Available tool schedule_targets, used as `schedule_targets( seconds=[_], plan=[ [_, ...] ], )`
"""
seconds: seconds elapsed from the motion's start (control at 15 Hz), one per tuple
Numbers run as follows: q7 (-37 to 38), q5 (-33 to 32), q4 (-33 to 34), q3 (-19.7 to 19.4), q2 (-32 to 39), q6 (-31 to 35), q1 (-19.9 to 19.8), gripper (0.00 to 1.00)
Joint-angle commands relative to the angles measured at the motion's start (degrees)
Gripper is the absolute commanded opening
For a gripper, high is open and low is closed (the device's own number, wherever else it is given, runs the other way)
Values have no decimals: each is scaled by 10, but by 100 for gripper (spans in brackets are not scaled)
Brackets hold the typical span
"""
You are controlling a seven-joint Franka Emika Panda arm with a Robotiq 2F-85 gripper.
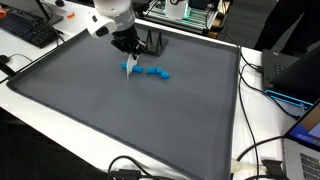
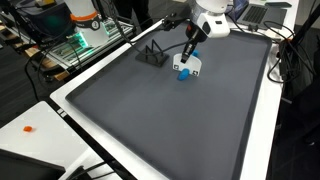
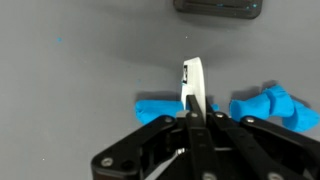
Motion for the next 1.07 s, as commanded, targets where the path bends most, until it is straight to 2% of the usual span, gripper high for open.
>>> schedule_targets(
  seconds=[0.0, 0.33, 1.0],
  plan=[
    [-3, 26, -27, 16, 6, 19, -12, 1],
    [-8, 66, -39, 27, -7, 22, -21, 1],
    [0, 71, -62, 25, -38, 25, -22, 1]
  ],
)
